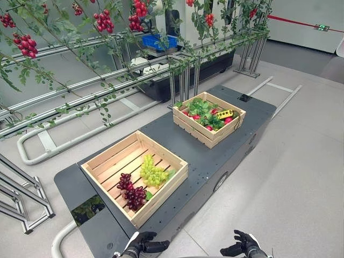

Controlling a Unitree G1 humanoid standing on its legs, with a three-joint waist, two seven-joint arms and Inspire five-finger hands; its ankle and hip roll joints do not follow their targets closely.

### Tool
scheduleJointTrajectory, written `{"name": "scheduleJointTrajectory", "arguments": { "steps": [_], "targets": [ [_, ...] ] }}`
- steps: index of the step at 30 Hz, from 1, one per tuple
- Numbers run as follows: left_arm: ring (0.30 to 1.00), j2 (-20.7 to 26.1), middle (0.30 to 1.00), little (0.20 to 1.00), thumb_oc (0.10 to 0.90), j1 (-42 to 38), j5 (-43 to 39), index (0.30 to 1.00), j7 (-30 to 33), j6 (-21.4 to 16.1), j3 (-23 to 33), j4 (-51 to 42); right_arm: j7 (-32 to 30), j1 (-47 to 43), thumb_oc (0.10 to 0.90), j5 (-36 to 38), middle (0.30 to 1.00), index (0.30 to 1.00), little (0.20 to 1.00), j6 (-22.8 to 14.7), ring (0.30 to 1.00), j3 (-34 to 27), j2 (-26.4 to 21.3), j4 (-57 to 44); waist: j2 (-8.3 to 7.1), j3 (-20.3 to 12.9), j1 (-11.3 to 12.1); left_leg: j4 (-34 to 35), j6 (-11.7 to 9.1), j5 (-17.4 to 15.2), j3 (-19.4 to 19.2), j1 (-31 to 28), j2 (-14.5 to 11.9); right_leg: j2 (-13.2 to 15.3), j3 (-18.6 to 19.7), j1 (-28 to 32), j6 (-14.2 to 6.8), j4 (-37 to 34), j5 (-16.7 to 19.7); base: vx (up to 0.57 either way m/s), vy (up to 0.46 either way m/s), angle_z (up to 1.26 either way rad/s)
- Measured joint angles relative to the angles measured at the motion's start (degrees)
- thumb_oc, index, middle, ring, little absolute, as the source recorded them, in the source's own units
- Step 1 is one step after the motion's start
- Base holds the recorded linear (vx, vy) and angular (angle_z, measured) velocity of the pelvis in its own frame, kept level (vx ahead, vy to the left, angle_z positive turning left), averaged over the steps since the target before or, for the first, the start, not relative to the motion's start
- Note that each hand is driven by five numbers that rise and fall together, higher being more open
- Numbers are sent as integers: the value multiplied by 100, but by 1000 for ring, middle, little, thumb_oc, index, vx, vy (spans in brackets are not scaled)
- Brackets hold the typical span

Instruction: Pick up the fruits from the basket on one side to the basket on the other side

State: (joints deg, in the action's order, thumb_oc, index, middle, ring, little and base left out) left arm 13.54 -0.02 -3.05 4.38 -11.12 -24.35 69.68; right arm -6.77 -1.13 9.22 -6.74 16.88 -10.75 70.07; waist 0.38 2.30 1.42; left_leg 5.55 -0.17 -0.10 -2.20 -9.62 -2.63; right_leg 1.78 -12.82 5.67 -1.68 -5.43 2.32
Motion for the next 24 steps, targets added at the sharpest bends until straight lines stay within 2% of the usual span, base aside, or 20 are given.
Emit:
{"name": "scheduleJointTrajectory", "arguments": {
  "steps": [12, 14, 19, 21, 24],
  "targets": [
    [900, 19, 900, 900, 800, 10, 4, 900, -388, -87, -1, 3, 5, -9, 800, -2, 900, 900, 900, -2, 900, 0, -4, 0, 32, 5, -1, -1, 7, -5, 3, 3, 0, 0, -3, -2, 0, 0, -2, 0, 0, 0],
    [900, 23, 900, 900, 800, 24, 33, 900, -382, -274, -12, 4, 6, -13, 800, -3, 900, 900, 900, -2, 900, 1, -4, 0, 40, 10, -1, -2, 5, -4, 2, 3, 0, 0, -3, -3, 0, 0, -2, 0, 0, 0],
    [900, 100, 900, 900, 800, 38, -105, 900, -443, -1111, -348, -268, 12, -36, 800, 2, 900, 900, 900, -2, 900, 1, -18, -5, 99, 54, 10, -10, 14, -9, -1, 13, 0, 2, -1, -14, 1, 0, -2, 0, 0, 0],
    [900, 89, 900, 900, 800, 99, -425, 900, -449, -1313, -341, -759, 12, -46, 800, 19, 900, 900, 900, -3, 900, 0, -30, -14, 126, 98, 25, 0, 13, -8, 7, 22, -1, 2, -8, -18, 1, 0, -2, 2, -16, 1],
    [900, 141, 900, 900, 800, 266, -887, 900, -340, -1373, -154, -2103, 13, -28, 800, 30, 900, 900, 900, -2, 900, -9, -73, -141, 167, 210, 60, 0, 6, -3, 31, 41, -8, -2, -34, -23, 1, 0, -3, -15, -41, 4]
  ]
}}
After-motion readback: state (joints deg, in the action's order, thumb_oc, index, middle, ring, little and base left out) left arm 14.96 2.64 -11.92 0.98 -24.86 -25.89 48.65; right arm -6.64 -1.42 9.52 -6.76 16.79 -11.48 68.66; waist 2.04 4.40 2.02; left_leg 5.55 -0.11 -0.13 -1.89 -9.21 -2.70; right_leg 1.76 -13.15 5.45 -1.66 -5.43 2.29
